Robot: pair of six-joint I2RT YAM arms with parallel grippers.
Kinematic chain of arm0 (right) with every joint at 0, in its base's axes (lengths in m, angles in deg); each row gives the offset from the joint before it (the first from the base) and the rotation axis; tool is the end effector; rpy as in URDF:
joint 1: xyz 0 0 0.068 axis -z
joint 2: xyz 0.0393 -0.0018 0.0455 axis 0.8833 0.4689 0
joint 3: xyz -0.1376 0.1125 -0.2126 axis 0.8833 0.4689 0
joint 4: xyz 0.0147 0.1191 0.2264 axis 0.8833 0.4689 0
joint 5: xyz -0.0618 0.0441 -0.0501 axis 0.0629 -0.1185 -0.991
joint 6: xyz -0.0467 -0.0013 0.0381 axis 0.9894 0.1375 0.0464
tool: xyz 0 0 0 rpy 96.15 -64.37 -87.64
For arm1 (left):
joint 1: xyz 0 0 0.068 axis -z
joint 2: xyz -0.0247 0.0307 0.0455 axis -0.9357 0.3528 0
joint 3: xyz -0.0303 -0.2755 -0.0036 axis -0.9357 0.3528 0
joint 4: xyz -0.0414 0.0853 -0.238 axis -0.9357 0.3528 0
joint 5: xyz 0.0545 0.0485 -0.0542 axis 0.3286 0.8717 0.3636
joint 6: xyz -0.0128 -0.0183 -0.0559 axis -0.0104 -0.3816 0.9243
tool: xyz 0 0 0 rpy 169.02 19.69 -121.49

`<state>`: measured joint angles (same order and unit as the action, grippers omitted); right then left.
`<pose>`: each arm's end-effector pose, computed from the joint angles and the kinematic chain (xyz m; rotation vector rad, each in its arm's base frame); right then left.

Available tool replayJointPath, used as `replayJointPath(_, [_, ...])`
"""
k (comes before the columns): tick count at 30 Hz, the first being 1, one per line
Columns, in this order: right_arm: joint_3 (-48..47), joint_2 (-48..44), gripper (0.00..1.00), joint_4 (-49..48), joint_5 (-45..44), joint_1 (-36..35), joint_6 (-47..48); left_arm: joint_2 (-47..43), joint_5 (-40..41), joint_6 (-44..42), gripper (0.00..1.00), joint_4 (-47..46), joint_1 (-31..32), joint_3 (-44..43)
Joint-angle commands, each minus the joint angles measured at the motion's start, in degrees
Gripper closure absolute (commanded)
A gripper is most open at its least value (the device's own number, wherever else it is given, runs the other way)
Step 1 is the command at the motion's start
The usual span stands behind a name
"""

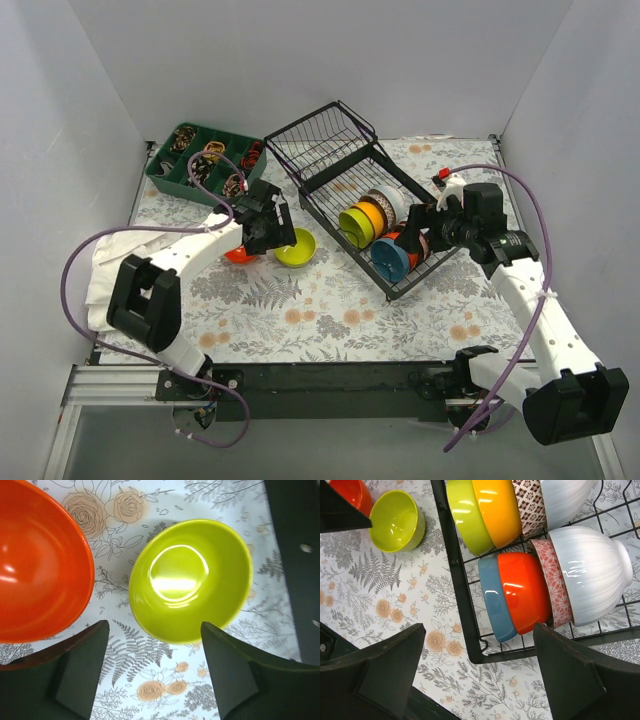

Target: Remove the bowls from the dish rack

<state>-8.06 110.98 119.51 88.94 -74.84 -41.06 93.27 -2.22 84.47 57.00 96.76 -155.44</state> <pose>0.2096 0.0627 0.3217 -0.2787 2.1775 0.5728 0.2907 -0.1464 0.2224 -1.1183 2.5149 -0.4268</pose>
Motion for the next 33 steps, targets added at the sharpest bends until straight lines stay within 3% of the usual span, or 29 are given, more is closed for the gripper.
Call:
replayJointPath(1, [-3.7,3.5,0.02,2.0,-0.3,1.7,3.6,-9.9,-0.6,-0.2,0.19,2.9,-0.4,-1.3])
replayJointPath(7, [-5.5,8.1,0.02,1.8,0.4,4.8,4.8,-25.5,0.7,0.0,0.08,2.3,-0.4,6.7])
replayJointPath(19, [-12.6,21.7,0.02,-1.8,12.9,19.0,5.8,-52.5,-0.6,0.5,0.03,-5.5,-0.4,26.8])
replayJointPath(25, [-15.0,28.7,0.01,-1.8,20.0,20.7,9.7,-57.7,-1.2,-0.5,0.02,-8.1,-0.4,32.8])
replayJointPath(33, [-15.8,34.3,0.01,-1.8,23.8,21.2,15.7,-57.0,-1.5,-1.2,0.02,-8.2,-0.4,32.3])
